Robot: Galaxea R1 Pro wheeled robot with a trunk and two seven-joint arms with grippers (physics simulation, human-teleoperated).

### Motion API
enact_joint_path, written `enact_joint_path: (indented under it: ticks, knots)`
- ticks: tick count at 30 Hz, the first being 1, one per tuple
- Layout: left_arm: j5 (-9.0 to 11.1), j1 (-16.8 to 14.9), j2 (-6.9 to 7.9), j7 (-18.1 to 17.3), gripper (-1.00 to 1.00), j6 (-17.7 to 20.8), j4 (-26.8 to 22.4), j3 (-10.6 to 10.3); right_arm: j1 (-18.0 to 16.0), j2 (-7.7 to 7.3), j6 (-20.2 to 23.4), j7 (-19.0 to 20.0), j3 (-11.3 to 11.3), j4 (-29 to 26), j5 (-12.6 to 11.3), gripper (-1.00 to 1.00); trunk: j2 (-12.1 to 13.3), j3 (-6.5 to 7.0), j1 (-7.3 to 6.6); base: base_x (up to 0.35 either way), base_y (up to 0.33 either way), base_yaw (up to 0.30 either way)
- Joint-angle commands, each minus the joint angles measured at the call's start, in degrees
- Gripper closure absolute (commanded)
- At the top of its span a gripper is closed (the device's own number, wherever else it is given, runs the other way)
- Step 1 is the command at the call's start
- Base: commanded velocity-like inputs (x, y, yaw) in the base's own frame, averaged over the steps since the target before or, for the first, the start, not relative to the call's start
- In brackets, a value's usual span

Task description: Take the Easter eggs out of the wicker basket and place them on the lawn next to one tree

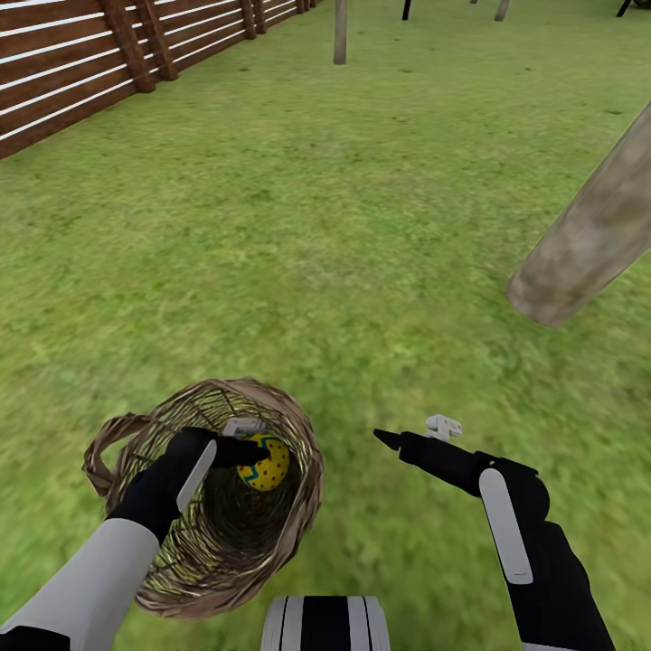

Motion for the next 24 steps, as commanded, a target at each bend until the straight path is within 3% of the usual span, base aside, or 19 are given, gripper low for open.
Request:
enact_joint_path:
  ticks: [1, 6, 15, 20, 24]
  knots:
    - [0.2, 0.0, 0.06, 0.1, -1.0, 0.2, -0.1, -0.1, 0.0, 0.06, 0.3, 0.6, -0.2, 0.0, 0.5, -1.0, 0.0, -0.04, -0.01, 0.0, 0.0, 0.0]
    - [0.2, 0.0, 0.06, 0.1, -1.0, 0.2, -0.1, -0.1, -0.1, 0.06, 0.3, 0.6, -0.2, 0.0, 0.5, -1.0, -0.1, -1.15, 0.12, 0.0, 0.0, 0.0]
    - [0.3, 0.0, 0.13, 0.1, -1.0, 0.2, -0.6, -0.1, -0.1, 0.06, 0.3, 0.6, -0.2, 0.0, 0.5, -1.0, -0.1, -1.15, 0.12, 0.0, 0.0, 0.0]
    - [0.3, 0.0, 0.14, 0.0, -1.0, 0.2, -1.6, -0.1, 0.0, 0.13, 0.3, 0.6, -0.2, 0.0, 0.5, -1.0, -0.1, -2.25, 0.25, 0.0, 0.0, 0.0]
    - [0.3, 0.1, 0.15, -0.1, -1.0, 0.2, -2.3, -0.1, 0.0, 0.15, 0.3, 0.6, -0.2, 0.0, 0.5, -1.0, -0.1, -2.25, 0.25, 0.0, 0.0, 0.0]
